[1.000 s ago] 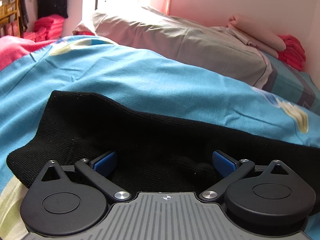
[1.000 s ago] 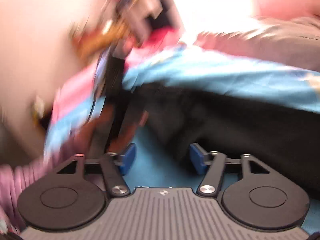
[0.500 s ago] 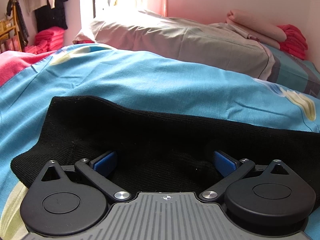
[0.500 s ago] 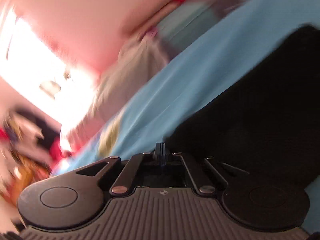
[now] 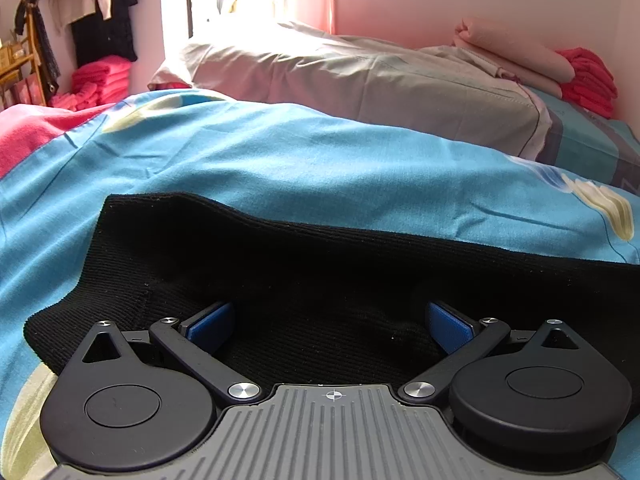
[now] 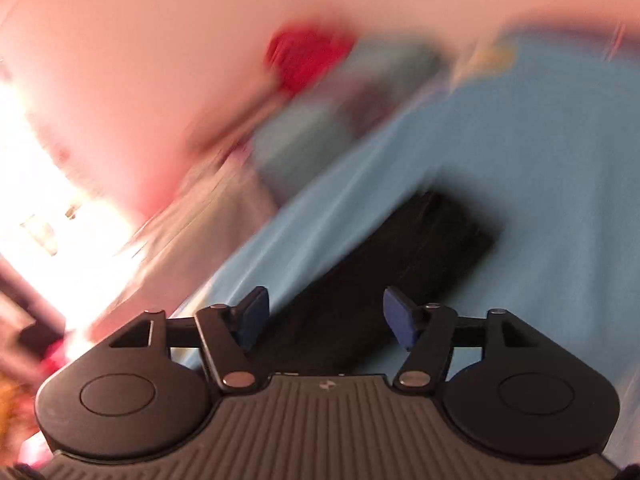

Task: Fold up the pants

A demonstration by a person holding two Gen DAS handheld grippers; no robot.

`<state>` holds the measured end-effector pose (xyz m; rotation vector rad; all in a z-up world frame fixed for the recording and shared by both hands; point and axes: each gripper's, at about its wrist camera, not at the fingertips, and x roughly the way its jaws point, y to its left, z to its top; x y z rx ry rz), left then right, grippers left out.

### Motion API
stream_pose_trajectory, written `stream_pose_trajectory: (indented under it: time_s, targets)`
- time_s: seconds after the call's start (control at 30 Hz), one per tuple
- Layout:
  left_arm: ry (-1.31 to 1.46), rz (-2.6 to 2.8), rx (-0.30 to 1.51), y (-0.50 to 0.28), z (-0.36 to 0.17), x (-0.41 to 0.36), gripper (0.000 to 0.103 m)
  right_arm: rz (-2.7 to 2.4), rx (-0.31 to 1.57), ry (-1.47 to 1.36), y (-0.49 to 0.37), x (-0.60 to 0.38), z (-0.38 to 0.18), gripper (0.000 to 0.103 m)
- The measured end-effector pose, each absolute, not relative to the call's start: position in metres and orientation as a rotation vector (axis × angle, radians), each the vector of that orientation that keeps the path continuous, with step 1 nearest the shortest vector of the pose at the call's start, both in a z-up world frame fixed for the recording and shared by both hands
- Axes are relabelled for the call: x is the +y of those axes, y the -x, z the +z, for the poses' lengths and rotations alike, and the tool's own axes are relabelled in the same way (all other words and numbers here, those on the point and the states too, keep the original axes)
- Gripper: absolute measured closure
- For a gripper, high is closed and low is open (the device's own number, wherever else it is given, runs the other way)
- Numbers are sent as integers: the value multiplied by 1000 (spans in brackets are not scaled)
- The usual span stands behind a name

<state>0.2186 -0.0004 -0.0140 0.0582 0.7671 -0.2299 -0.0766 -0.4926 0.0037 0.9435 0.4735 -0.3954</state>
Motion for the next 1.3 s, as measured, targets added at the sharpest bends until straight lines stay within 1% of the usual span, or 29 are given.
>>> stream_pose_trajectory:
  time_s: [0.13,0.17,0.23,0.27,0.33,0.5,0.57,0.6,0.67,0.73,0.77,0.83,0.9,1.1,1.2,1.3]
  targets:
    - [-63,-232,766,-218,-14,0,0,-429,603,-974,46,-489,-20,34]
    - [-66,-234,765,-218,-14,0,0,-435,570,-989,41,-493,-25,41]
    - [-63,-236,765,-218,-14,1,0,-433,523,-1056,31,-505,-29,40]
    - [-60,-237,765,-218,-14,1,0,-432,503,-1075,32,-505,-31,37]
    - [-60,-237,766,-218,-14,1,0,-440,461,-1091,23,-512,-32,37]
    - [-58,-238,766,-218,-14,1,0,-463,327,-1065,39,-519,-45,39]
    - [-61,-234,765,-218,-14,1,0,-495,359,-989,39,-506,-36,38]
    - [-64,-232,765,-218,-14,0,0,-502,389,-914,34,-496,-31,35]
    - [-71,-229,763,-217,-14,-1,0,-522,438,-779,25,-487,-26,35]
    - [-72,-228,762,-217,-14,-1,0,-577,439,-746,19,-488,-28,51]
    - [-71,-228,763,-217,-14,0,0,-617,435,-747,18,-491,-30,70]
    - [-66,-230,764,-217,-14,0,0,-620,420,-777,16,-496,-35,72]
    - [-64,-231,765,-217,-13,0,0,-641,437,-733,16,-489,-33,73]
    - [-58,-234,766,-217,-12,1,0,-736,484,-399,-2,-446,-13,74]
    - [-51,-234,765,-216,-10,3,0,-776,470,-104,-16,-401,-2,75]
    - [-41,-234,760,-216,-7,5,0,-759,403,250,-27,-334,3,75]
